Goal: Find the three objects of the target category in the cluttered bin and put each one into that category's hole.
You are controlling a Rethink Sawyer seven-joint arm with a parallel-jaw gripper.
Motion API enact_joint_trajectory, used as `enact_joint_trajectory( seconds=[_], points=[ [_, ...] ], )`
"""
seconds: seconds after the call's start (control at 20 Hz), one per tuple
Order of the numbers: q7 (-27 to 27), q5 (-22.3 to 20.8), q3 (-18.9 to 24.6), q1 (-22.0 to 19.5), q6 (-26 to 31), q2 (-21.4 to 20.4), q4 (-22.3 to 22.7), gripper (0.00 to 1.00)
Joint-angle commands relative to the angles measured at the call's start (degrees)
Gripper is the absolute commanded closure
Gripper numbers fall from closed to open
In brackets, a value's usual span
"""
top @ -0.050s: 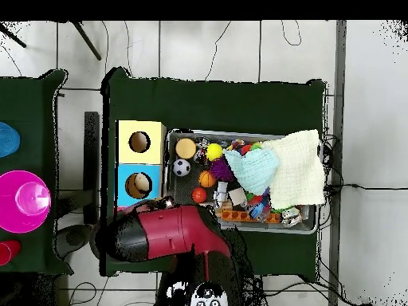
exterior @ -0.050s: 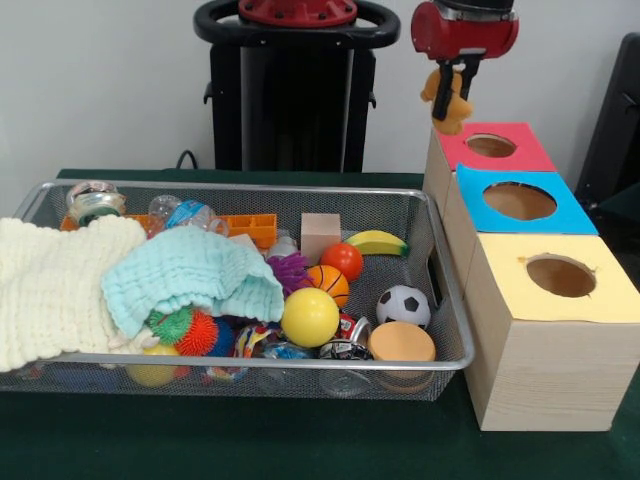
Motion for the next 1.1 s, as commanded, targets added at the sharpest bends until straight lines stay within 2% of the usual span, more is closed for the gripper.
enact_joint_trajectory(
  seconds=[0.05, 0.5, 1.1],
  points=[
    [14.6, 3.5, -1.5, 1.7, 2.9, 0.8, 4.7, 1.0],
    [16.4, 5.1, -3.5, 5.3, -0.9, 2.0, 6.4, 1.0],
    [17.6, 7.8, -5.1, 8.6, -7.5, 6.1, 6.8, 1.0]
  ],
)
